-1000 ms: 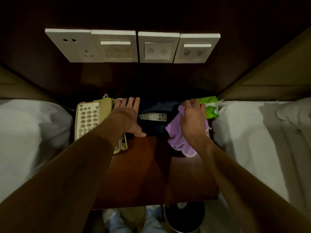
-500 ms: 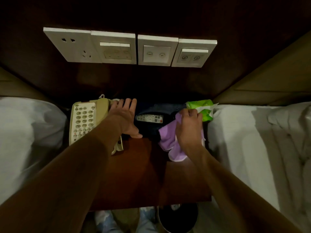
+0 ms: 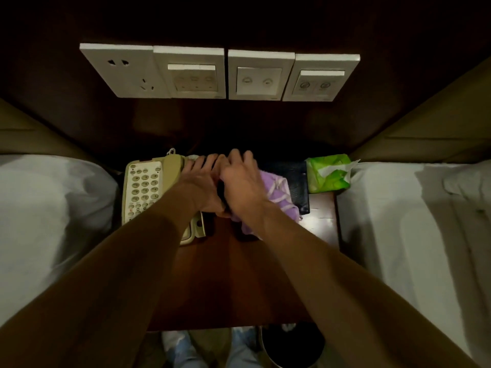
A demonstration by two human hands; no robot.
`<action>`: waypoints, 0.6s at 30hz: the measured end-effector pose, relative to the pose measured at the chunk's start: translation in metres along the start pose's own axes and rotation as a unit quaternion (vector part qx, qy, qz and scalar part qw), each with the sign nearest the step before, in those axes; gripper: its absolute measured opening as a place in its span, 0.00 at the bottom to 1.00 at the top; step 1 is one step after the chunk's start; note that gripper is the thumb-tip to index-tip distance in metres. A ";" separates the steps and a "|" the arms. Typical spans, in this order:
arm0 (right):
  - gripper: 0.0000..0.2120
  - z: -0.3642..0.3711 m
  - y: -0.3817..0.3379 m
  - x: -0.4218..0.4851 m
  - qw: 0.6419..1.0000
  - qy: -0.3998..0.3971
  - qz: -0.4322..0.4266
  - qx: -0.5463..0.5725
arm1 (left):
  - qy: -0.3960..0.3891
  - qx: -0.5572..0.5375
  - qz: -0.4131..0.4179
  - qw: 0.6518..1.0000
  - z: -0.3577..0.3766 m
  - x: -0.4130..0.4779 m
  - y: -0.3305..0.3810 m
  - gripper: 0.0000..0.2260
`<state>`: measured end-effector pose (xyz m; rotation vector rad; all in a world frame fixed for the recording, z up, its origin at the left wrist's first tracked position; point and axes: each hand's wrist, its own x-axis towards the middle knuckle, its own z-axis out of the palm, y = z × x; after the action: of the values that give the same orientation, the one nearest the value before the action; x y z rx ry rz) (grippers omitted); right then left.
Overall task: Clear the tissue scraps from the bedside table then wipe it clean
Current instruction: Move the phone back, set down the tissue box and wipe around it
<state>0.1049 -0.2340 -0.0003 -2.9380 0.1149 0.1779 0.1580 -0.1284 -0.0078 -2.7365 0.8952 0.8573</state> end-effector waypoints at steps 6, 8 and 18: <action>0.14 0.008 0.082 -0.002 0.992 0.050 0.099 -0.068 | -0.003 -0.010 0.005 1.000 0.000 -0.001 -0.004 0.67; 0.16 0.010 0.068 0.003 0.981 0.077 0.179 -0.026 | 0.004 -0.021 0.009 1.000 0.002 -0.001 -0.006 0.67; 0.12 -0.009 0.063 -0.004 0.995 0.054 0.081 0.003 | 0.013 -0.045 0.026 0.999 0.005 0.001 -0.014 0.67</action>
<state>0.0962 -0.2974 -0.0029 -2.9319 0.3691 0.0407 0.1641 -0.1164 -0.0133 -2.8191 0.9606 0.8933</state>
